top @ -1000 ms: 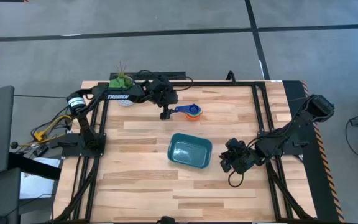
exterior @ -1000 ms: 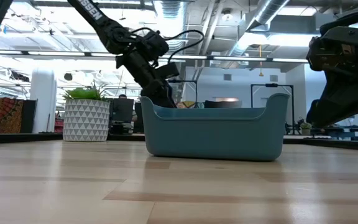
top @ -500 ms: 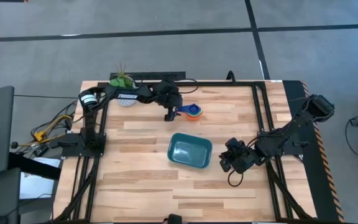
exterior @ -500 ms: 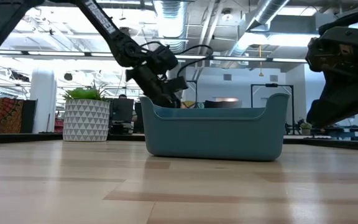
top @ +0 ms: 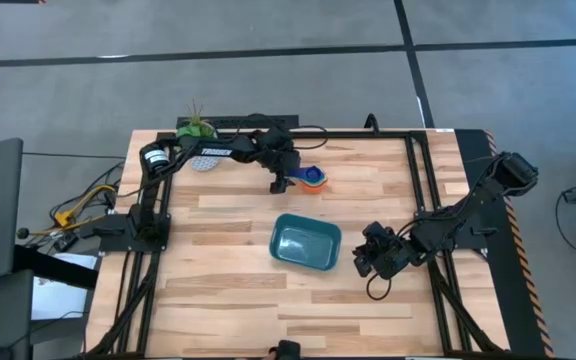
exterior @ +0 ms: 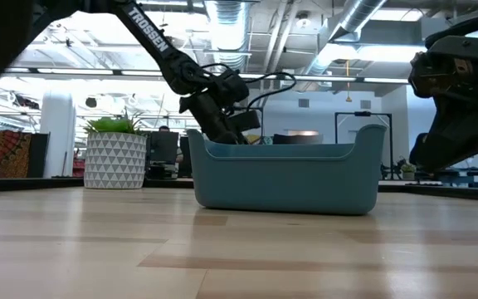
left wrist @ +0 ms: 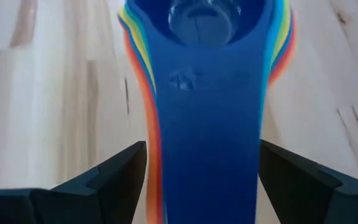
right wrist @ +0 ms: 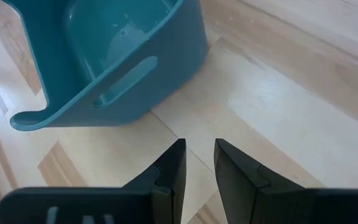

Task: Nest measuring cups in basket
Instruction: Put the nested measuring cups into the green bin

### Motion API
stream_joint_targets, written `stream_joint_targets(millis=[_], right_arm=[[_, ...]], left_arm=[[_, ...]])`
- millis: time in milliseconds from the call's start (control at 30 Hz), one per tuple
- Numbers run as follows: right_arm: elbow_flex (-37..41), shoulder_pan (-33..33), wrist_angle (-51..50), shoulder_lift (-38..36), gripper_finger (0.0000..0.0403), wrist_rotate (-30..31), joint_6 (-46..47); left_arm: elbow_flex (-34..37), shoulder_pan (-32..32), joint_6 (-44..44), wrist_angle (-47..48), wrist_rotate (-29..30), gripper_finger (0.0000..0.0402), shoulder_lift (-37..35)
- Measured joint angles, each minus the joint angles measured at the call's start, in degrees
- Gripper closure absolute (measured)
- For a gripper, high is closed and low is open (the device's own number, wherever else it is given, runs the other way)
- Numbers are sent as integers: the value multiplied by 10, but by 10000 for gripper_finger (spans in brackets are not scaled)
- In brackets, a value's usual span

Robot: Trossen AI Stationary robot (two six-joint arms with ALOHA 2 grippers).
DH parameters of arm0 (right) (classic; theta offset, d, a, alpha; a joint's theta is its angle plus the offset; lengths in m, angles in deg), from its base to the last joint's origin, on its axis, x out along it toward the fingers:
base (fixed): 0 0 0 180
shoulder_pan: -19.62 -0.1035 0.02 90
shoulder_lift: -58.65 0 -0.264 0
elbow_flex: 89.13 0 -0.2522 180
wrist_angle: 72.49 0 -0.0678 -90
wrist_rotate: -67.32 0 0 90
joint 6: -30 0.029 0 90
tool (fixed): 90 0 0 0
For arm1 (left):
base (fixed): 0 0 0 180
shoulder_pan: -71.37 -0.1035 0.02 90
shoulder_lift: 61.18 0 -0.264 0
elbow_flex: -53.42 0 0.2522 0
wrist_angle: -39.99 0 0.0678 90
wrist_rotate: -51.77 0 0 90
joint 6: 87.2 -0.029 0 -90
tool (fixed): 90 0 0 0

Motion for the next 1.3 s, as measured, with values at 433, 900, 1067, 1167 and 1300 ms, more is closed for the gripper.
stream_joint_targets(millis=[433,900,1067,1167,1300], right_arm=[[0,0,2,0,296,-1,5],[0,0,2,0,296,-1,9],[0,0,2,0,296,-1,9],[0,0,2,0,296,-1,9],[0,0,2,0,296,-1,9]], left_arm=[[-18,0,2,15,4,230,2],[-18,0,3,27,20,227,2],[-18,0,4,27,20,235,1],[-18,0,4,30,20,247,1],[-18,0,2,35,24,263,1]])
